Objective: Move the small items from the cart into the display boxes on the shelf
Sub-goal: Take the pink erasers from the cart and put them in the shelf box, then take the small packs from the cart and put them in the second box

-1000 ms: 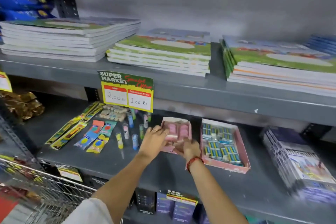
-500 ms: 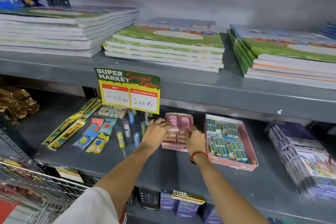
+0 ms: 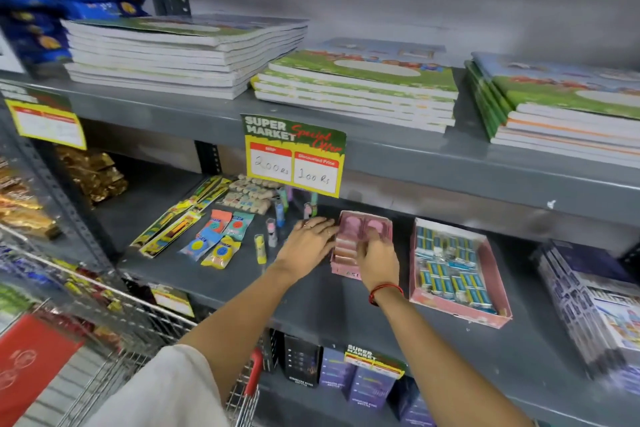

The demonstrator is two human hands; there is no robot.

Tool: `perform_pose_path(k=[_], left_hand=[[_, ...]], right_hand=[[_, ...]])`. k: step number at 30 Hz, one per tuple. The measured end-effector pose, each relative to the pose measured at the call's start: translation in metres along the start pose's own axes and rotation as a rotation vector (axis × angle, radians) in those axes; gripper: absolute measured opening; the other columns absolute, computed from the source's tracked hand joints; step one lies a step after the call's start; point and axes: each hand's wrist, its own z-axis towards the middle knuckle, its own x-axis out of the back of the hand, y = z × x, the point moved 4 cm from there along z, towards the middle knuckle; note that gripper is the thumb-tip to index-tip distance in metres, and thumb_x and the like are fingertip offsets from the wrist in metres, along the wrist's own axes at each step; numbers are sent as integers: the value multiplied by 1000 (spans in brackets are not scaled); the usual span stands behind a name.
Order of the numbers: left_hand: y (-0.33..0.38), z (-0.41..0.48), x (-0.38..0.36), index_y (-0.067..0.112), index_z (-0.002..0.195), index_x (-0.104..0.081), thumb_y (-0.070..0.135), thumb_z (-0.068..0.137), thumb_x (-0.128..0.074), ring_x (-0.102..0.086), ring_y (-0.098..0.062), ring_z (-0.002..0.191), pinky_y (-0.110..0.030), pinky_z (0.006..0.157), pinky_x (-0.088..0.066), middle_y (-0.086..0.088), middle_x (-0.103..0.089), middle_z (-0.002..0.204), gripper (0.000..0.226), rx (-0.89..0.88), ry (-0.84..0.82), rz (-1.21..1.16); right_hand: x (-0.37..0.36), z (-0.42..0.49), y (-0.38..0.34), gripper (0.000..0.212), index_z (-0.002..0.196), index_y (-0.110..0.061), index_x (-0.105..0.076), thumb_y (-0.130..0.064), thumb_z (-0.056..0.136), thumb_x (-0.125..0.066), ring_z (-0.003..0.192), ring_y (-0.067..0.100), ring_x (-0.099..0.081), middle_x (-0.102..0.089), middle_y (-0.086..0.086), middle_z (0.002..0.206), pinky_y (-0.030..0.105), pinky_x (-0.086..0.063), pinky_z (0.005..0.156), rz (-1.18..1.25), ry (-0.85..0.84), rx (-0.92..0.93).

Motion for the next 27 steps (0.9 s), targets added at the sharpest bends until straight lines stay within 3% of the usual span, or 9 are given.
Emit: perform_pose_path(k=[2,4,8,11,16,18,22,27], left_hand=[[-13,-14,13,19,138,-43,28,99,-39,-36,-16,137,-35,110,-29,0,-44,147,41,11,36,8],[-30,-32,30,16,135,-48,26,97,-43,-41,-18,134,-36,110,-31,-3,-50,142,40,52,95,34],[-75,-79,64,12,130,-53,24,94,-50,-47,-24,130,-40,108,-35,-8,-56,136,38,177,184,72],[-112,-125,83,13,133,-49,31,96,-45,-41,-24,134,-40,112,-32,-7,-51,141,42,291,141,141],[-153,-224,108,8,123,-58,20,88,-59,-54,-31,123,-44,100,-43,-14,-60,131,37,470,199,192],[-166,-271,106,7,126,-56,22,91,-53,-51,-30,127,-43,103,-41,-14,-57,134,38,576,161,198],[-182,-349,81,9,135,-46,28,95,-45,-40,-28,134,-43,107,-38,-13,-47,143,45,745,16,170],[-182,-421,27,9,136,-43,30,96,-44,-37,-29,134,-43,107,-38,-15,-42,145,45,929,-102,61]], right_hand=[[-4,-3,-18,34,124,-5,-53,-12,91,-50,117,36,-49,-58,21,119,42,-47,89,-34,13,98],[-8,-5,-43,32,122,-4,-55,-13,91,-51,117,36,-47,-56,21,122,43,-39,101,-43,39,210],[-25,-16,-111,28,115,-3,-57,-16,91,-50,110,37,-48,-56,21,117,45,-40,98,-51,22,445],[-49,-38,-157,32,121,-5,-54,-18,93,-48,117,35,-45,-53,18,124,44,-40,101,-50,-37,574],[-106,-93,-212,37,129,-6,-48,-21,96,-43,128,31,-39,-48,17,133,40,-33,110,-28,-197,742],[-133,-121,-225,37,130,-7,-48,-21,96,-44,128,31,-39,-49,16,132,39,-30,112,-28,-280,819],[-178,-171,-232,33,125,-8,-50,-20,94,-48,126,32,-40,-48,14,130,43,-42,102,-44,-406,899],[-243,-223,-213,37,129,-8,-46,-21,95,-49,128,29,-37,-46,13,134,40,-44,101,-146,-642,956]])
